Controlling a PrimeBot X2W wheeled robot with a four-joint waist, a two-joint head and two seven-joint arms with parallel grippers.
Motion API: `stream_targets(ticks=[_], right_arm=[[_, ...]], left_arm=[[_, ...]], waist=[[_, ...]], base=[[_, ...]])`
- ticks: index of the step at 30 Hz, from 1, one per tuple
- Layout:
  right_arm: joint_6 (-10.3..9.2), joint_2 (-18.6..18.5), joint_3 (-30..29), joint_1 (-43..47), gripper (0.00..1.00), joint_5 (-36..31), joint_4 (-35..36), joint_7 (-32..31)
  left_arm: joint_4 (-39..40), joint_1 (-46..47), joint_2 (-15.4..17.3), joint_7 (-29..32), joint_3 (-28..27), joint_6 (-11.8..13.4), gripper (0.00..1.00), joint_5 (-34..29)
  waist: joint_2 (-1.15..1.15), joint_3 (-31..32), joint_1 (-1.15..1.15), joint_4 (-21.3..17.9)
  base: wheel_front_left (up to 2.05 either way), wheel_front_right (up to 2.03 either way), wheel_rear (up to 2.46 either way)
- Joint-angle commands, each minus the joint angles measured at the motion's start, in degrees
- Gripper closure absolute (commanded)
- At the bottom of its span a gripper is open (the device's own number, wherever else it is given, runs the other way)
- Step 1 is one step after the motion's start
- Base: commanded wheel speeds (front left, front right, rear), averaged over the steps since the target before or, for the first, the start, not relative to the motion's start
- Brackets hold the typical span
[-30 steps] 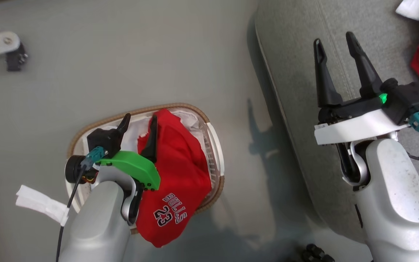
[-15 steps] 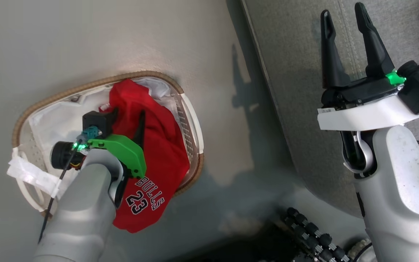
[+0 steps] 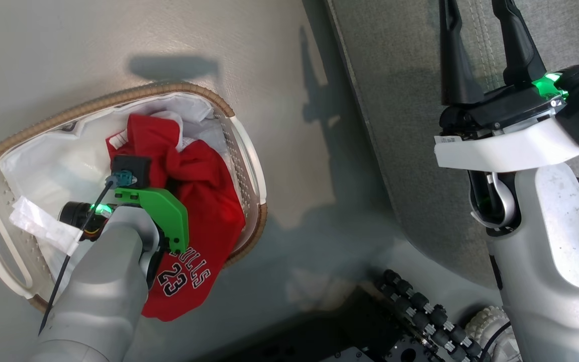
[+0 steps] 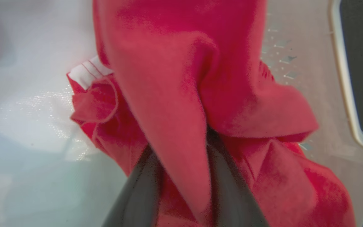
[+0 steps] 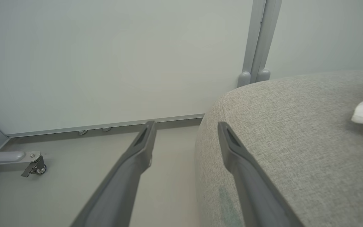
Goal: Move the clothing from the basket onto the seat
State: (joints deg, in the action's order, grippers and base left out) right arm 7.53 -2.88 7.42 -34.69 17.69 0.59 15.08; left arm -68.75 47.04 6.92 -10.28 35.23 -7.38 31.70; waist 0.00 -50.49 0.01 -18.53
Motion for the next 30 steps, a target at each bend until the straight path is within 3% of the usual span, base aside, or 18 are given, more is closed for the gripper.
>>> stream_targets(ticks=[1,10,20,30], right_arm=[[-0.08,-0.11,0.11,-0.33,0.0,0.03,-0.27,0.13],[-0.08,-0.12,0.87,1.91,0.0,-1.35,-2.95,0.13],[-0.08,-0.16,2.68,9.2,0.0,-4.83,-8.87,0.13],[-0.08,-0.15,5.01,17.21,0.0,-5.26,-13.33,0.13]], left_arm=[[-0.38,0.29,0.48,0.54,0.62,-0.17,1.0,0.34],[-0.28,-4.37,-0.43,-2.33,2.99,-0.18,1.0,3.61],[3.65,-12.83,-2.68,-5.01,4.24,-0.18,1.0,7.33],[17.25,-21.73,-2.31,-4.94,-3.32,-0.16,1.0,2.44]], waist=[[0.0,0.57,-0.01,0.01],[0.0,7.82,-0.01,1.0],[0.0,22.45,-0.01,6.03],[0.0,33.56,-0.01,10.48]], base=[[0.0,0.0,0.0],[0.0,0.0,0.0],[0.0,0.0,0.0],[0.0,0.0,0.0]])
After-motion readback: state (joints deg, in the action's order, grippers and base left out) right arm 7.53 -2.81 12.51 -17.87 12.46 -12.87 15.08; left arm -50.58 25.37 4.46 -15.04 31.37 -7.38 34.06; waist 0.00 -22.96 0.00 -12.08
